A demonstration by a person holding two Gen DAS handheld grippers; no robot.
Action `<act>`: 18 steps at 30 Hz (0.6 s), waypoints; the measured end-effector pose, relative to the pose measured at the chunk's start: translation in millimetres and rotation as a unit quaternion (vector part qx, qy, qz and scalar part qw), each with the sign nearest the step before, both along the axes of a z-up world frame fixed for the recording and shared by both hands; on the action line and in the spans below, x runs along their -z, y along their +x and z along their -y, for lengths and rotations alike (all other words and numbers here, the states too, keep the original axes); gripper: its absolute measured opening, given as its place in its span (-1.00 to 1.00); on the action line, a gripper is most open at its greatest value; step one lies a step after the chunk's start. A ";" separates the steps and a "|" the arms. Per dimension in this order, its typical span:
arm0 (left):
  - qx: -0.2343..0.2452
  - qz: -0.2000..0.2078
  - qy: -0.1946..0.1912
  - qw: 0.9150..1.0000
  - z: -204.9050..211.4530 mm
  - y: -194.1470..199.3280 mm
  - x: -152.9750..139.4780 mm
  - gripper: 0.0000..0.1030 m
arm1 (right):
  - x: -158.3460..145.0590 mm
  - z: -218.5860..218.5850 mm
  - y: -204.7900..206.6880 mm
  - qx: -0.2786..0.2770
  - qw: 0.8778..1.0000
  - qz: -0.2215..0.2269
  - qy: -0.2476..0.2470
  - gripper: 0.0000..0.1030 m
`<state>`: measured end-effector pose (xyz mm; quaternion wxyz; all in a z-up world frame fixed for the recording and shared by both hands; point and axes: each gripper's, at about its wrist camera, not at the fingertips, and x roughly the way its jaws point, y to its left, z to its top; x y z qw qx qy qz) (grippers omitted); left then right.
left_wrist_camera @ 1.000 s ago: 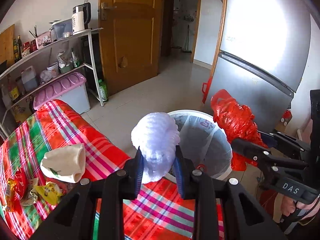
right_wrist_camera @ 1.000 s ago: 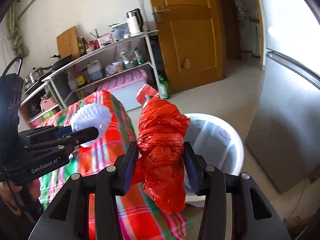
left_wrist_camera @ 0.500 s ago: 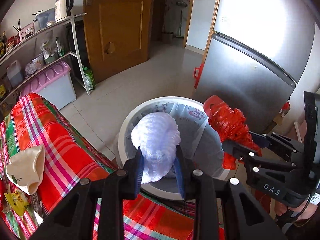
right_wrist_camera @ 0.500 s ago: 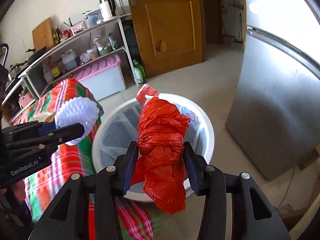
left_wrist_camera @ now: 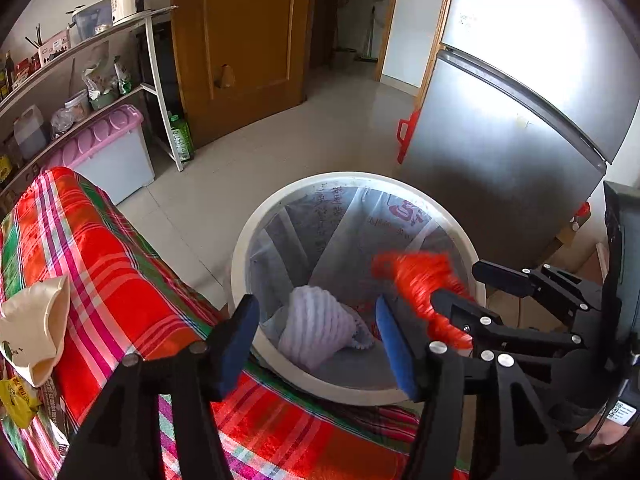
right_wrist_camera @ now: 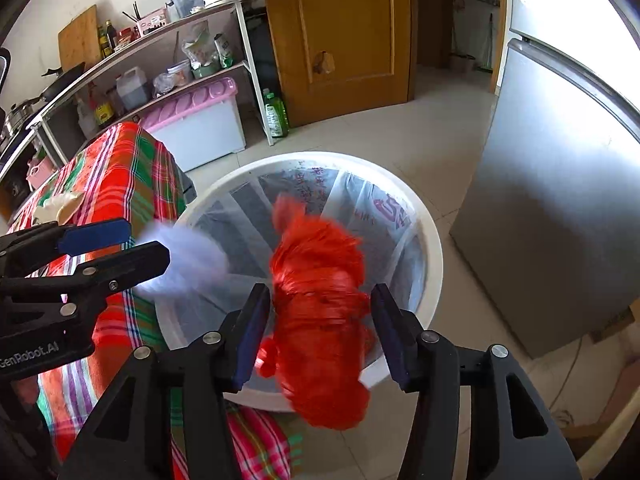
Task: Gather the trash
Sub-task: 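Open both tools to drop the foam net and red bag into the bin, then move both tools back over the table toward the snack wrappers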
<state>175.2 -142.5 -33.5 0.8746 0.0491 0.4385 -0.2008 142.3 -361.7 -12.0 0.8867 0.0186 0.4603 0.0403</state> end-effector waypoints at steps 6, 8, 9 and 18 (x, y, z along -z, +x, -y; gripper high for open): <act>-0.004 0.000 -0.001 1.000 -4.0 -0.6 -1.6 0.28 | 1.9 -0.7 -2.6 0.001 1.000 0.005 -0.001 0.08; -0.003 0.006 -0.002 1.000 -5.3 -3.3 -4.2 0.28 | 1.0 -0.4 -3.9 0.004 1.000 0.006 0.002 0.09; -0.005 0.006 -0.003 1.000 -6.4 -4.0 -5.5 0.28 | -0.2 0.7 -6.3 0.004 1.000 0.009 0.003 0.09; -0.020 0.028 -0.015 0.999 -27.6 -18.6 -24.2 0.29 | -15.1 -3.7 -17.0 0.006 0.999 0.031 0.011 0.09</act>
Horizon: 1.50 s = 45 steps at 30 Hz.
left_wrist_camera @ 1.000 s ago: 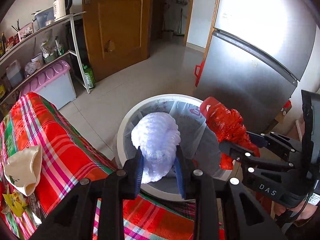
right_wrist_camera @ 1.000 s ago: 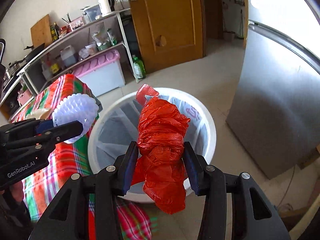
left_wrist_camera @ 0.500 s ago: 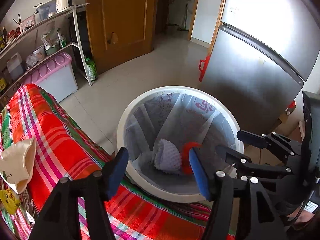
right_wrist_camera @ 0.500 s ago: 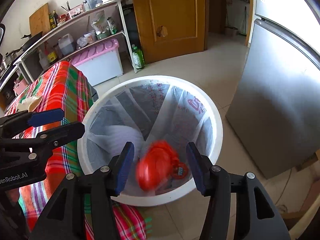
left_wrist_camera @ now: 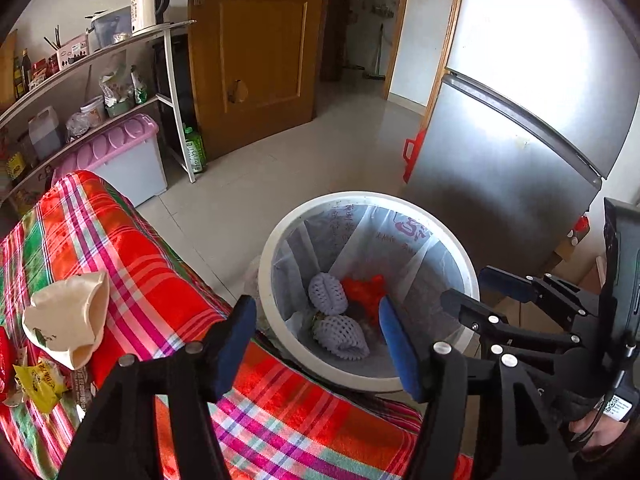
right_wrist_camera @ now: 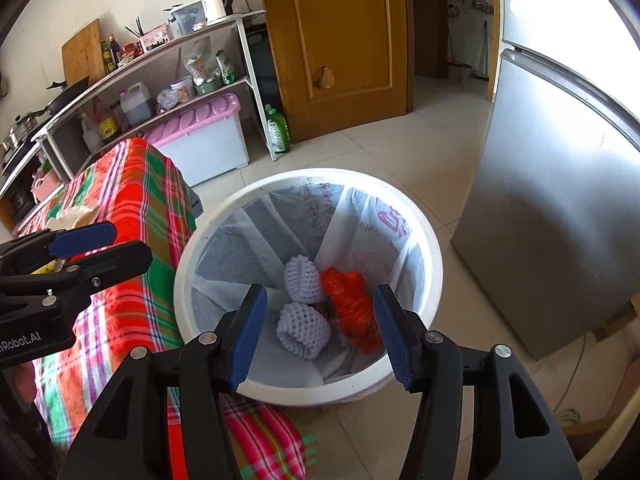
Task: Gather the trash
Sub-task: 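Move both tools back over the table toward the snack wrappers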
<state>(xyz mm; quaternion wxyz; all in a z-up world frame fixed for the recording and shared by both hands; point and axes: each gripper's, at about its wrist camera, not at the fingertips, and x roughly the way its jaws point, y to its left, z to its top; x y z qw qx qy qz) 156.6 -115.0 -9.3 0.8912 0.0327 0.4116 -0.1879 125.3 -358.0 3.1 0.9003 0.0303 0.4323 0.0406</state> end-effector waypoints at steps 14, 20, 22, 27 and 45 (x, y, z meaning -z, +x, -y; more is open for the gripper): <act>-0.036 0.038 -0.008 0.999 -43.8 -26.3 -27.4 0.31 | -29.9 -26.8 -13.2 -0.016 0.999 0.038 0.012 0.09; -0.056 0.049 -0.016 0.997 -66.3 -37.5 -34.9 0.31 | -41.0 -44.6 -19.2 -0.033 0.998 0.052 0.018 0.09; -0.064 0.054 -0.016 0.996 -75.7 -41.8 -35.9 0.31 | -45.1 -52.4 -21.6 -0.040 0.997 0.059 0.019 0.09; -0.090 0.058 -0.022 0.994 -104.4 -49.7 -39.0 0.32 | -51.5 -73.7 -23.3 -0.062 0.996 0.067 0.023 0.09; -0.224 0.054 -0.009 0.973 -237.3 -76.3 -28.6 0.36 | -44.6 -179.7 -20.8 -0.166 0.984 0.057 0.026 0.09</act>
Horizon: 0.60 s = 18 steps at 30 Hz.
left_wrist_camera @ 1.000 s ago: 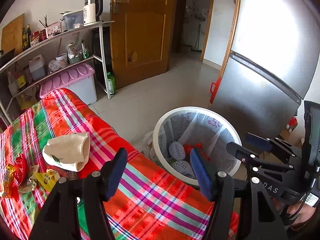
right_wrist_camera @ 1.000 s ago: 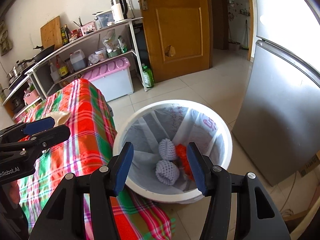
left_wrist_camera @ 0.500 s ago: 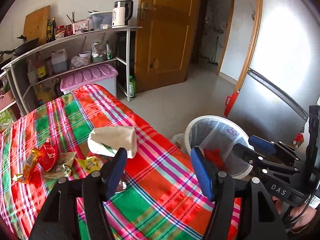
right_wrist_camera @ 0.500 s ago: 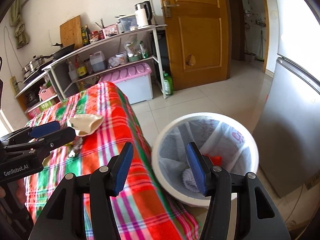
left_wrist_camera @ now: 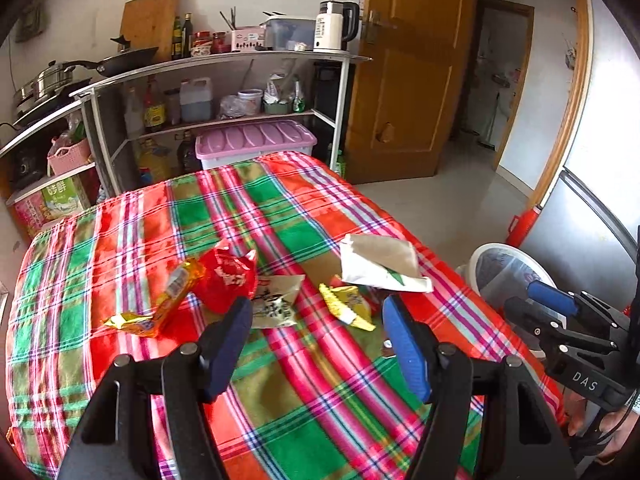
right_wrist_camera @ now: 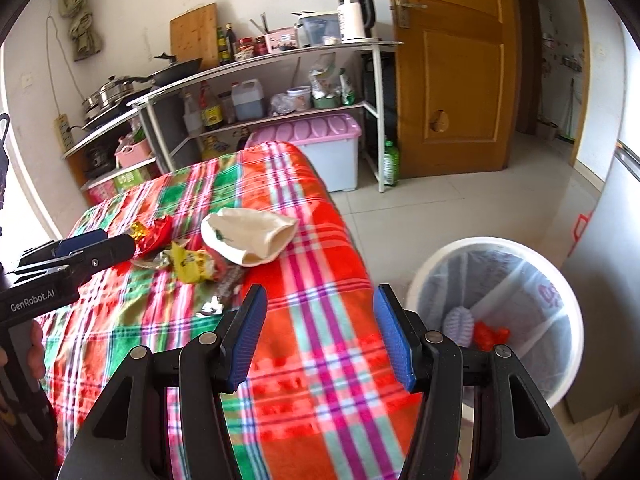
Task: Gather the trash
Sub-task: 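Move both tools back over the table toward the snack wrappers, then grasp the yellow snack wrapper with the right tool while the left tool approaches the gold wrapper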
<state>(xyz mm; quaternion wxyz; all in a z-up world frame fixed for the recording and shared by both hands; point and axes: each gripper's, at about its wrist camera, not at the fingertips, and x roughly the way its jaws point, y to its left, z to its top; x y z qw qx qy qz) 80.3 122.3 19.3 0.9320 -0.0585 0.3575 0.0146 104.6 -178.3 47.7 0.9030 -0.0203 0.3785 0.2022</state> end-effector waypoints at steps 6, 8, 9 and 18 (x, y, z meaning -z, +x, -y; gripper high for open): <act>-0.039 -0.002 -0.006 0.999 -41.1 -9.8 5.5 0.40 | 5.9 -35.3 0.7 -0.034 0.999 -0.008 -0.007 0.09; -0.049 -0.003 -0.008 0.999 -52.3 -12.0 7.3 0.41 | 8.1 -47.0 1.0 -0.046 0.999 -0.011 -0.009 0.09; -0.053 -0.004 -0.008 0.999 -57.6 -12.5 8.1 0.41 | 9.4 -52.3 1.4 -0.050 0.999 -0.013 -0.010 0.09; -0.083 -0.012 -0.003 0.996 -100.0 -14.2 15.4 0.46 | 19.8 -104.8 1.3 -0.113 0.993 -0.026 -0.016 0.09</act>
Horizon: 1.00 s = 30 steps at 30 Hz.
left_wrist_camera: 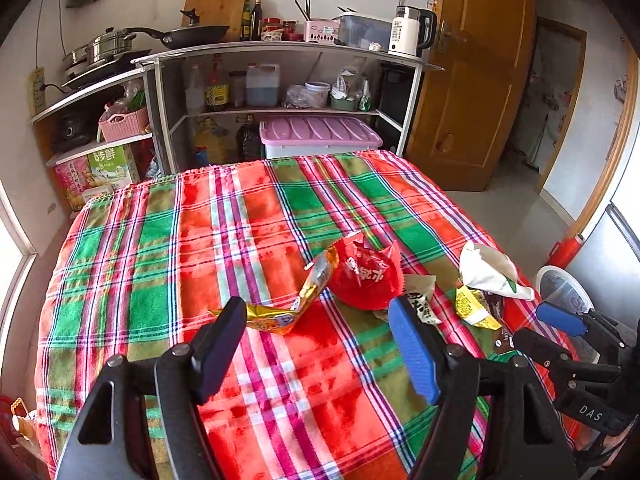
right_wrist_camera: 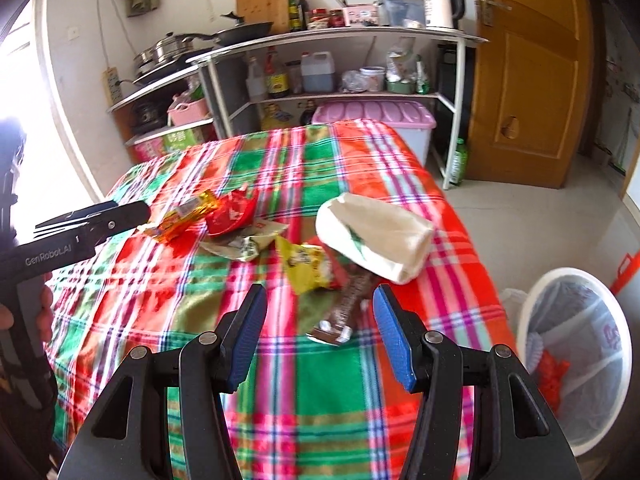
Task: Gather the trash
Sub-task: 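Grasp the yellow snack wrapper with the right tool while the left tool approaches the gold wrapper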
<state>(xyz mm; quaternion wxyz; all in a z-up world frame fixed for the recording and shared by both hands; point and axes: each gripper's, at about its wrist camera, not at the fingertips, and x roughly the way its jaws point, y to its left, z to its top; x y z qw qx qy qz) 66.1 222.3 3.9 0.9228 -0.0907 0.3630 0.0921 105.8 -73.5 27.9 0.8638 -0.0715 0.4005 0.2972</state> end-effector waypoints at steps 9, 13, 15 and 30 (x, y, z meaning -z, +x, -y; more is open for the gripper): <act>0.002 -0.019 -0.006 1.000 -18.5 17.1 13.9 0.50 | 14.6 -33.1 13.6 -0.017 0.999 -0.009 -0.028 0.09; 0.017 -0.032 -0.012 0.999 -17.3 33.6 21.9 0.50 | 19.9 -37.2 20.2 -0.013 0.999 -0.016 -0.034 0.09; 0.019 -0.038 -0.008 0.999 -15.4 38.9 25.6 0.50 | 20.1 -37.4 22.3 -0.012 0.999 -0.014 -0.034 0.09; 0.023 -0.045 -0.009 0.999 -11.9 54.5 35.5 0.10 | 25.7 -39.6 25.8 -0.014 0.999 -0.019 -0.035 -0.60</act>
